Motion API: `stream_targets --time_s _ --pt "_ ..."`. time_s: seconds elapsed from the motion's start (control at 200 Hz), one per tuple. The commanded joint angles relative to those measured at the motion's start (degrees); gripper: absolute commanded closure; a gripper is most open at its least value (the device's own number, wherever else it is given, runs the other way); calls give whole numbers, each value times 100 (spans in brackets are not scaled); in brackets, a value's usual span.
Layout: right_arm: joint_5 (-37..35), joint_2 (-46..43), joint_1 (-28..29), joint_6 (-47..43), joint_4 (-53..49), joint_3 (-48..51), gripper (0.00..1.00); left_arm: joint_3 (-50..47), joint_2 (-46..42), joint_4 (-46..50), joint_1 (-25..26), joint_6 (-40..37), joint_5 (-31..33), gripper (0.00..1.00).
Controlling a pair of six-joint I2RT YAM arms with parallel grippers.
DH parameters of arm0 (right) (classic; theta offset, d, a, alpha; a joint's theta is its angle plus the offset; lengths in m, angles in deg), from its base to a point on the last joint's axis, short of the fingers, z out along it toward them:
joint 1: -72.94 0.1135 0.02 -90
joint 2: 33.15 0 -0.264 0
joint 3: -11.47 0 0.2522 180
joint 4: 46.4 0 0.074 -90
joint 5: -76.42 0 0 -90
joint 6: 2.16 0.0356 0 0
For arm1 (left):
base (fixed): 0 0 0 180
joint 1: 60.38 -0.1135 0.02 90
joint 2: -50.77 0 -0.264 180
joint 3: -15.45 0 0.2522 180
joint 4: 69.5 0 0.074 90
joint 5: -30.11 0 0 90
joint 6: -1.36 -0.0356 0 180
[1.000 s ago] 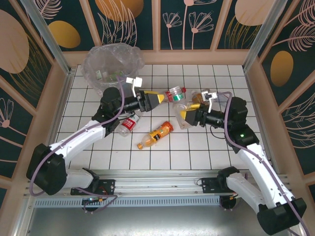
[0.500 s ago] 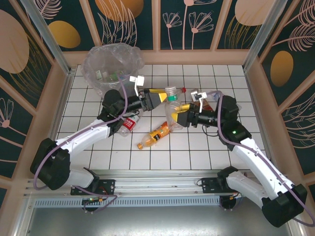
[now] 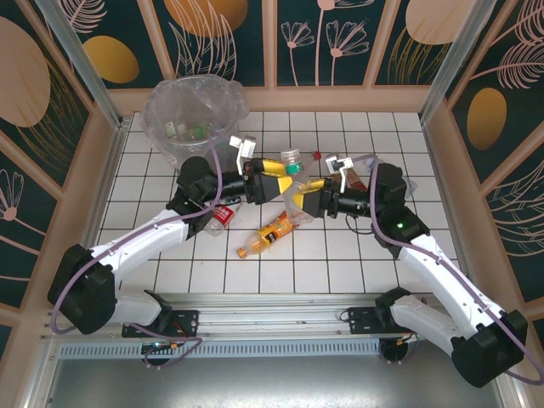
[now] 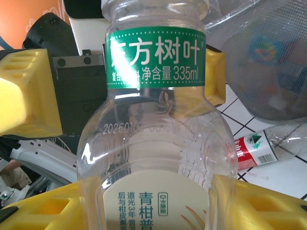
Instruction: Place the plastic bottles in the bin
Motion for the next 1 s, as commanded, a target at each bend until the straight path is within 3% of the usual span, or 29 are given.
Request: stream_targets --time_s 0.0,0.175,0.36,0.691,0.996 --pt "352 10 92 30 347 -71 41 258 -45 146 7 -272 -267 13" --pt "560 122 173 -94 193 -91 41 338 23 278 9 -265 -228 17" --pt "334 147 211 -244 2 -20 41 404 59 331 3 -169 -220 38" --pt "226 174 211 -363 -123 -31 40 608 -35 807 3 -343 -136 48" --pt "-139 -235 211 -570 -514 -121 19 1190 -242 2412 -2 -1174 758 66"
